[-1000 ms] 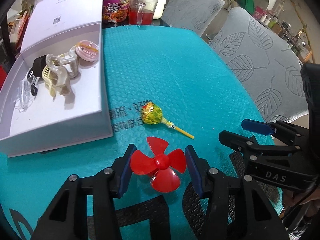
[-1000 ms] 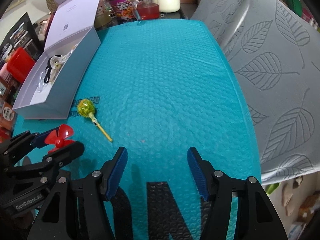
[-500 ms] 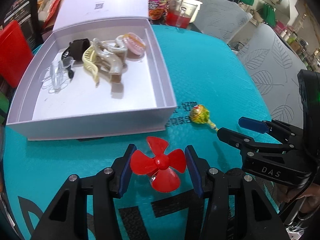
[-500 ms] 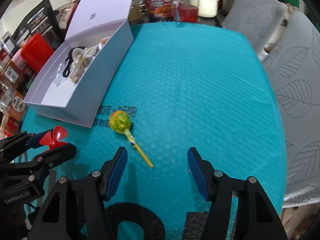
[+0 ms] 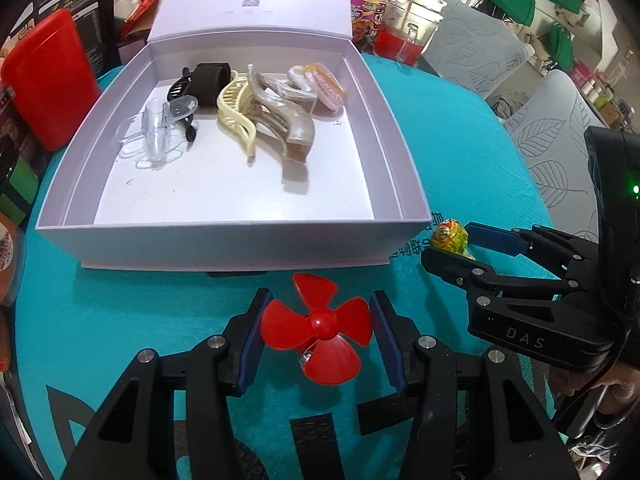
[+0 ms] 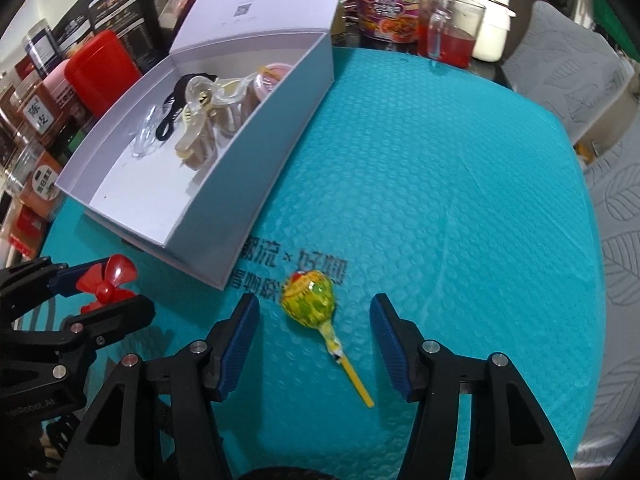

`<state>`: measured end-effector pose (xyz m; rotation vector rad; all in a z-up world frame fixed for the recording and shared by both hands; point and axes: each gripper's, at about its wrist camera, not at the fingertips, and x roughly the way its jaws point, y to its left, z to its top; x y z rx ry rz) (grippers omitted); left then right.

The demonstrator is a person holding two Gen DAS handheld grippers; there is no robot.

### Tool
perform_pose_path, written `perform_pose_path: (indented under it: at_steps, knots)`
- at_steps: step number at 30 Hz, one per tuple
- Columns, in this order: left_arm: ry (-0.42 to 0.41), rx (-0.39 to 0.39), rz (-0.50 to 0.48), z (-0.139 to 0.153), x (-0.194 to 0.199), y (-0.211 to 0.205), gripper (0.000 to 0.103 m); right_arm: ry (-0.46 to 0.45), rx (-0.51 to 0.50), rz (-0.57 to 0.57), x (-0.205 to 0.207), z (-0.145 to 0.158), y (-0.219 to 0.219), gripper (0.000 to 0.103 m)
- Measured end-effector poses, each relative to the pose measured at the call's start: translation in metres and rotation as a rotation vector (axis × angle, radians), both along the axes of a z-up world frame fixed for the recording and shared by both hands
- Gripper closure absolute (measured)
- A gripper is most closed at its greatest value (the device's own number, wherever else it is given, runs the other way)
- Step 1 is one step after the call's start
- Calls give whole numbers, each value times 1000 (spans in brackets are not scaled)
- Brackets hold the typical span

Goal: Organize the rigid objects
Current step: 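Grasp the yellow lollipop with the right tool while the left holds the pinwheel, then lift the pinwheel and lollipop and carry both toward the white box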

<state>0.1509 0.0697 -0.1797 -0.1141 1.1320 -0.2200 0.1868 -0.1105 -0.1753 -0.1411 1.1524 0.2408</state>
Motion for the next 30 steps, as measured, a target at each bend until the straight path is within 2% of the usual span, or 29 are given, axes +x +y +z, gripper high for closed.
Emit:
perform_pose_path:
  at_steps: [5, 12, 19, 25, 30]
  knots:
    - [-3, 7, 9, 0, -3, 7, 53, -21, -57, 28, 1, -1, 6, 78]
    - [-19, 10, -6, 9, -6, 0, 53, 3, -12, -15, -5, 5, -7, 78]
    - [-34, 12, -40, 20, -16, -20, 53, 8, -13, -55, -33, 17, -24, 78]
    - [-55, 6, -71, 38, -31, -41, 53, 10, -1, -95, -62, 33, -42, 78]
    - [-94, 21, -84, 60, -47, -55, 53, -23, -2, -111, -86, 54, -52, 78]
